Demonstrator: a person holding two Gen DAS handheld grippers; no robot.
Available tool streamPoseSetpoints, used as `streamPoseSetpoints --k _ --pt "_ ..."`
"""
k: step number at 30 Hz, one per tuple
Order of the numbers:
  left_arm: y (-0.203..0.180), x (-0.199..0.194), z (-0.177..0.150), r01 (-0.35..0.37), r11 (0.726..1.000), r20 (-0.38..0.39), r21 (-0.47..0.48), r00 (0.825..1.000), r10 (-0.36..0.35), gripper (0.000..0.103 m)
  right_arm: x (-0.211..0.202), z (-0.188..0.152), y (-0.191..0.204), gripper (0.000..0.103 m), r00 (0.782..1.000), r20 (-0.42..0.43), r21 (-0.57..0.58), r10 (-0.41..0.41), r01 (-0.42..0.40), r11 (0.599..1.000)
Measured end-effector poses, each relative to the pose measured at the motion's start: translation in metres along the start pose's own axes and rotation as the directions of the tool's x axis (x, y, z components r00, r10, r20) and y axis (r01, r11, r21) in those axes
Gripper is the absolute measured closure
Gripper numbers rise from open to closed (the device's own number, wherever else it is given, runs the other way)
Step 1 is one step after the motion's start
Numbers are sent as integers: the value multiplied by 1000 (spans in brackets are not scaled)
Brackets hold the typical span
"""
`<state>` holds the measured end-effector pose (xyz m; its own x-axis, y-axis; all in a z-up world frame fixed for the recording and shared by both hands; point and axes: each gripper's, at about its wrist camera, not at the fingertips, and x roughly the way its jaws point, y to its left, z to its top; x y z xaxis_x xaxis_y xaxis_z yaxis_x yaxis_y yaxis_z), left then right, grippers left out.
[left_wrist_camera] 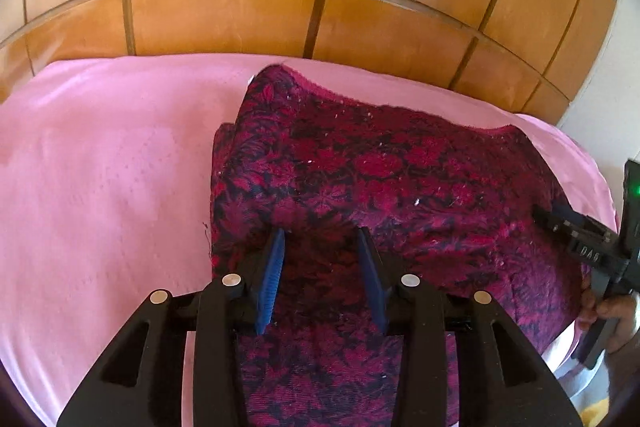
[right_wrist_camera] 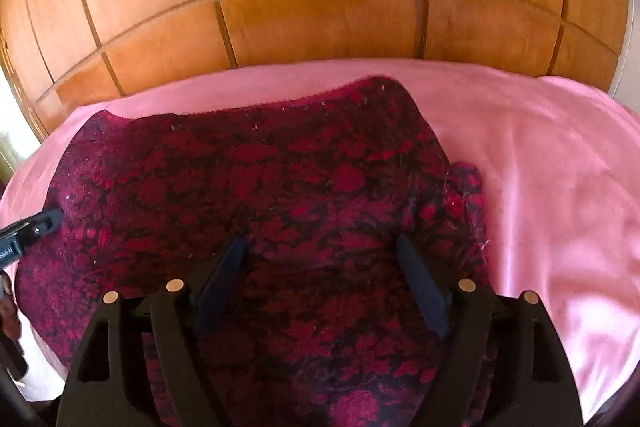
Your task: Fold small clothes
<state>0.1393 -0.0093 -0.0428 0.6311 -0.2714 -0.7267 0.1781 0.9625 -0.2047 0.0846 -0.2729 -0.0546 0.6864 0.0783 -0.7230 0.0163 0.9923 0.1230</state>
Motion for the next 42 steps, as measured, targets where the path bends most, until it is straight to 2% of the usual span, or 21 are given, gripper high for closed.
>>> streamPoseSetpoints --k 3,7,13,23,30,42 --pt "-1 -13 3 -9 1000 35 1 999 9 65 -1 -6 0 23 1000 31 0 4 -4 1000" --pt "0 -30 8 -44 999 89 1 995 43 56 -1 -8 -1 18 998 50 -4 28 -28 1000" --pt "9 -44 18 -87 996 137 2 987 86 56 -4 -7 1 15 999 42 13 34 -35 999" --pt "17 -41 31 -115 993 141 17 984 112 56 3 -1 2 3 996 36 18 82 -83 996" --pt "14 -33 33 -140 988 108 70 985 132 56 3 -5 6 3 996 56 -10 69 -68 998" --pt "19 -23 41 -93 993 82 75 993 87 56 2 -5 6 3 996 62 -10 67 -66 998"
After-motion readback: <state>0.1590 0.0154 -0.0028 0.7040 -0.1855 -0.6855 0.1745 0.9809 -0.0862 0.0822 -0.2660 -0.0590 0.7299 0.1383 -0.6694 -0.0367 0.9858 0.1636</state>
